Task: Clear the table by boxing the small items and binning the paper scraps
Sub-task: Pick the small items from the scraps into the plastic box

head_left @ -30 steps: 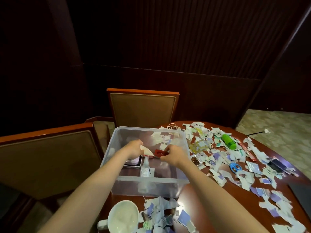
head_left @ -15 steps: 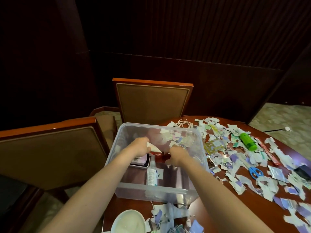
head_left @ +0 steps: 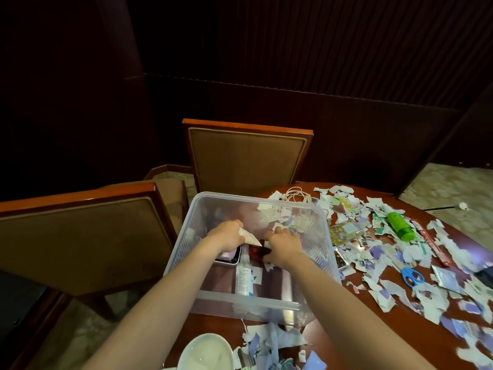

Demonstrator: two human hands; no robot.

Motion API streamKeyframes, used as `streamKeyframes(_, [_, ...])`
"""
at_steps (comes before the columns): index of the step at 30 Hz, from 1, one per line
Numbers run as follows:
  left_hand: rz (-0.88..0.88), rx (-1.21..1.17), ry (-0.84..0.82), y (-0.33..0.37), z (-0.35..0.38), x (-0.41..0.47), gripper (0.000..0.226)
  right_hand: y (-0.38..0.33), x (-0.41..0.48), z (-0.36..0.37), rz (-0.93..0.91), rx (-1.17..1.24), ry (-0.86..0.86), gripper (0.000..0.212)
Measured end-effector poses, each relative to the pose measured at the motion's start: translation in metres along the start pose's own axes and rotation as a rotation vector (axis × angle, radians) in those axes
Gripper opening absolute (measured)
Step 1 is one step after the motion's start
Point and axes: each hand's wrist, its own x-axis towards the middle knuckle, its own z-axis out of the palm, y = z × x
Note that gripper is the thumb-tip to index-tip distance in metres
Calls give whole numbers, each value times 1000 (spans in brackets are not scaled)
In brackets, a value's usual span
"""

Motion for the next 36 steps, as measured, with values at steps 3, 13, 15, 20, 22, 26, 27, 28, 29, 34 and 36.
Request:
streamKeyframes(3, [0, -13, -4, 1, 2, 0, 43, 4, -4, -4, 150, 139, 44, 33])
streamKeyframes(13, [32, -38, -10, 4, 1, 0, 43, -2, -7, -2, 177, 335, -512, 40])
streamKeyframes(15, [34, -36, -12, 5, 0, -1, 41, -5, -6, -1, 174, 344, -538, 42])
streamKeyframes(20, [25, -25, -30, 3, 0, -1, 41, -8, -5, 2, 58, 344, -592, 39])
streamKeyframes(22, [21, -25, -32, 3, 0, -1, 41, -4, -5, 4, 49, 363, -592, 21])
streamKeyframes(26, [14, -39, -22, 6, 0, -1, 43, 6, -8, -4, 70, 443, -534, 8])
streamKeyframes(27, [16, -48, -18, 7, 0, -2, 44, 8, -10, -10, 84, 456, -496, 8])
streamKeyframes(28, [18, -59, -17, 9, 0, -2, 45, 11, -11, -16, 106, 448, -453, 14])
streamKeyframes(29, [22, -72, -18, 11, 1, -1, 46, 14, -12, -24, 127, 422, -398, 19])
streamKeyframes(34, [15, -144, 15, 29, 15, 0, 45, 31, -26, -54, 218, 417, -111, 26])
streamKeyframes(36, [25, -159, 9, 38, 21, 1, 45, 42, -29, -60, 236, 528, 26, 17])
